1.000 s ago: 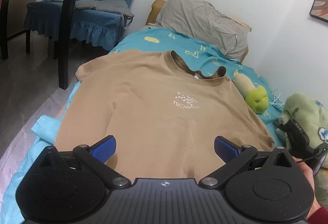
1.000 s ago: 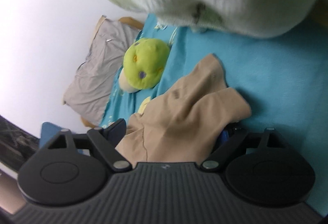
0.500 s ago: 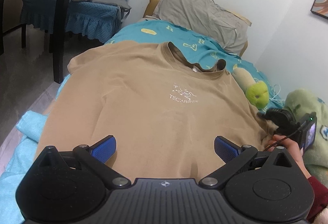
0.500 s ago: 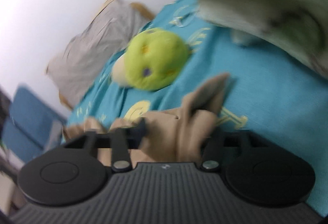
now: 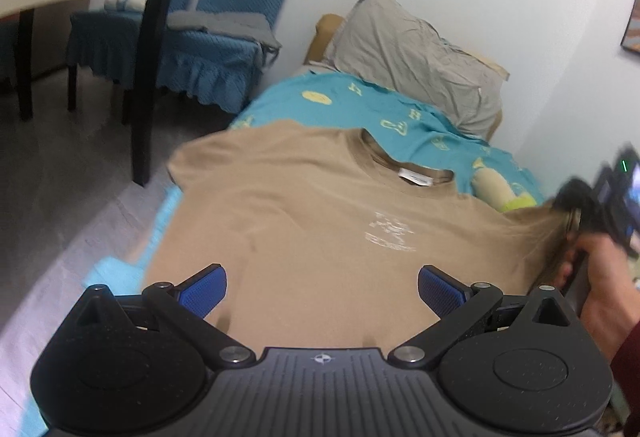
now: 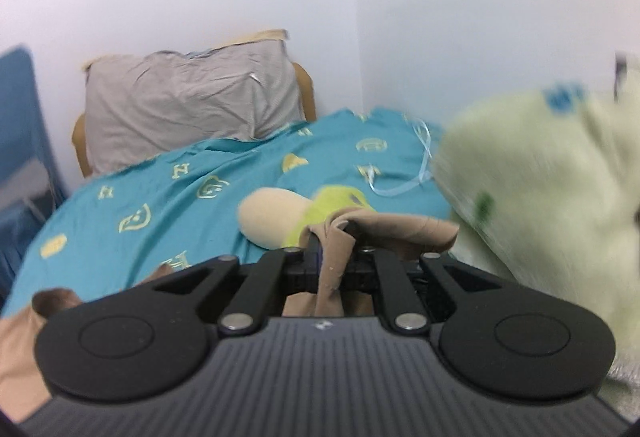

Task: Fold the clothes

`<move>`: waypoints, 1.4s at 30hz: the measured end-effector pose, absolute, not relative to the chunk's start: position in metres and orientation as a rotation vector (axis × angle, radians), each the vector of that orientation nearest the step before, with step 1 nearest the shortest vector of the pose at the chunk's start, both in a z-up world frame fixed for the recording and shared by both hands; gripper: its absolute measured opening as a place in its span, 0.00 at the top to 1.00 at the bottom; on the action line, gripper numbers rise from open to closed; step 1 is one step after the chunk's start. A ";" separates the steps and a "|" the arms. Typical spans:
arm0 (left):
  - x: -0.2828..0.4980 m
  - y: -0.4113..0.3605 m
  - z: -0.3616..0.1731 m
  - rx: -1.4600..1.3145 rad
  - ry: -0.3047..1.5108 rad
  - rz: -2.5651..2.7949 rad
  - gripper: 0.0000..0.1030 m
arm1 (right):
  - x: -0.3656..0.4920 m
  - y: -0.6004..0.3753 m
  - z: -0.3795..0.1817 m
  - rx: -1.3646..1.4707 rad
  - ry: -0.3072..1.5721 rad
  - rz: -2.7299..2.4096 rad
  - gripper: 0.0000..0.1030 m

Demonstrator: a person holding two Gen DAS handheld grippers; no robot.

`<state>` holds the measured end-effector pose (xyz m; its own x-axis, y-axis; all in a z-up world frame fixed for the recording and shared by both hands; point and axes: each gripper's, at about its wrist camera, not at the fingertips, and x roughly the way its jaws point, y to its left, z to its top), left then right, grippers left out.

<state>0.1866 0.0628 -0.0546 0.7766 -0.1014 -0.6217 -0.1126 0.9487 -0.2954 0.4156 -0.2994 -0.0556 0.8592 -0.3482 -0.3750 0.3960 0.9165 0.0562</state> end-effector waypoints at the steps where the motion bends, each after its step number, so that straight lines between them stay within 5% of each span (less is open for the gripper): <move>1: 0.187 0.068 -0.053 -0.318 0.687 0.021 0.00 | 0.418 -0.280 -0.054 0.101 0.362 -0.372 0.90; 15: 0.200 0.134 -0.058 -0.369 0.753 0.179 0.00 | 0.456 -0.089 -0.132 -0.154 0.556 0.014 0.84; 16: 0.201 0.130 -0.058 -0.364 0.750 0.168 0.00 | 0.459 -0.096 -0.133 -0.118 0.588 0.028 0.76; 18: 0.202 0.123 -0.058 -0.352 0.742 0.148 0.00 | 0.452 -0.112 -0.129 -0.029 0.618 0.087 0.19; 20: 0.203 0.116 -0.058 -0.341 0.734 0.128 0.00 | 0.438 -0.127 -0.118 0.045 0.611 0.143 0.07; 34: 0.159 0.050 -0.051 -0.395 0.782 -0.197 0.00 | 0.193 -0.246 0.017 0.265 0.543 0.169 0.07; 42: 0.121 -0.006 -0.058 -0.413 0.904 -0.480 0.09 | 0.094 -0.306 0.006 0.423 0.491 0.037 0.07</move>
